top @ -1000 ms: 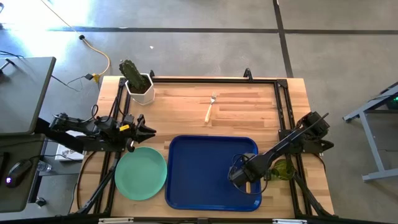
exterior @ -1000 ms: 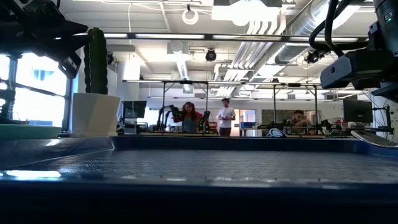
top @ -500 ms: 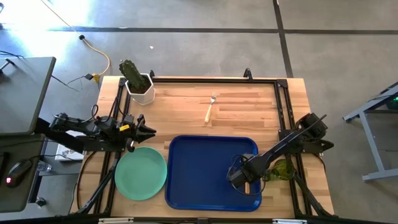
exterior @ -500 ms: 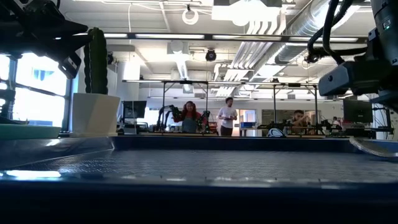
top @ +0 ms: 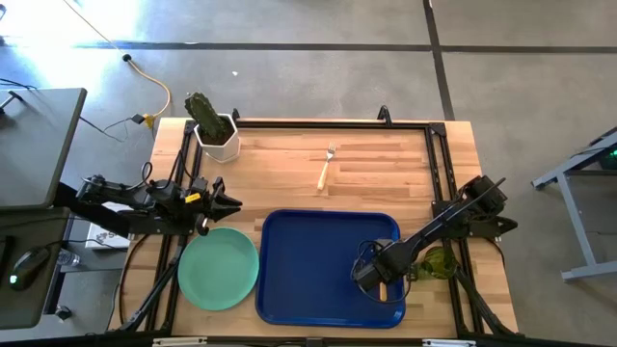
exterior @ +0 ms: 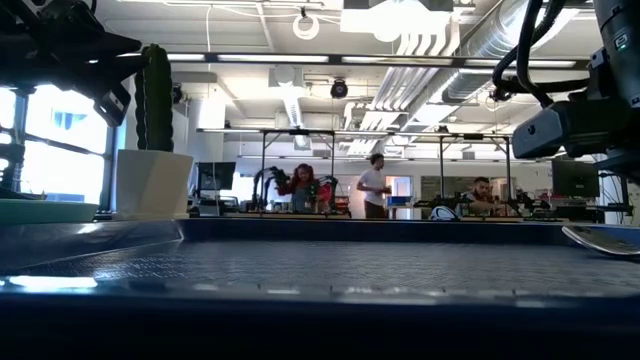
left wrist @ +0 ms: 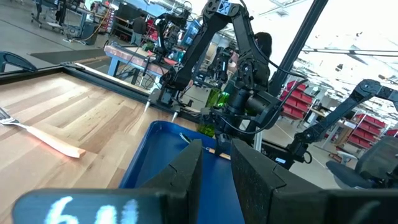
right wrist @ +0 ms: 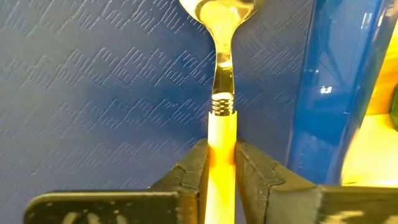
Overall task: Pick and place plate/cup/fork/spoon on tray
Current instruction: Put the orange spoon on the blue tray, then put the green plate on the blue tray to the left of the orange spoon
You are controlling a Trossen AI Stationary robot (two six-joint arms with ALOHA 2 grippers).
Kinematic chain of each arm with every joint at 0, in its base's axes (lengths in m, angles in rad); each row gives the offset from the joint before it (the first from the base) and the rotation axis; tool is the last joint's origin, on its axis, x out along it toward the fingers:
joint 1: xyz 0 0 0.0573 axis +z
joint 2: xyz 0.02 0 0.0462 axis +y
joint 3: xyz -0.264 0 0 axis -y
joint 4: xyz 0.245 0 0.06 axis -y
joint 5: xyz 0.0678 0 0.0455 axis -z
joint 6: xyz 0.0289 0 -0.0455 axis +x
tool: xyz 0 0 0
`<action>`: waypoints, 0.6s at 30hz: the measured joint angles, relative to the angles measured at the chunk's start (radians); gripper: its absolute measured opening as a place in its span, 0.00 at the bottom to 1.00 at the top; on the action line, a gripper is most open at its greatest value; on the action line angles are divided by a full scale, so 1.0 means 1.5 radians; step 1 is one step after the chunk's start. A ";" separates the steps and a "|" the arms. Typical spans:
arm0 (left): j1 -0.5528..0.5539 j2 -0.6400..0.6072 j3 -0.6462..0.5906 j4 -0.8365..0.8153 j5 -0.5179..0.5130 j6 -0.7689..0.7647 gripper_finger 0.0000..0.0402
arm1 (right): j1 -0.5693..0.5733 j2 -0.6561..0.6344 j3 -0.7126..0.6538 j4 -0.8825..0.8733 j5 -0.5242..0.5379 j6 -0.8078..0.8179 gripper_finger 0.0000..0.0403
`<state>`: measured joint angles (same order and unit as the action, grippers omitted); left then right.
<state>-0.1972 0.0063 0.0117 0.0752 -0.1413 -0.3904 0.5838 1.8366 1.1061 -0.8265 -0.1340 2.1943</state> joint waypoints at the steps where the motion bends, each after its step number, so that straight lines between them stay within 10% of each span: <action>1: 0.000 0.000 0.000 0.000 0.000 0.000 0.18 | 0.000 0.000 0.000 0.000 -0.001 0.000 0.16; 18: 0.000 0.000 0.000 0.000 0.000 0.000 0.18 | 0.000 0.002 0.074 -0.097 0.008 -0.002 0.30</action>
<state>-0.1972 0.0059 0.0116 0.0757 -0.1413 -0.3902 0.5842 1.8393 1.2169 -0.9726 -0.1227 2.1906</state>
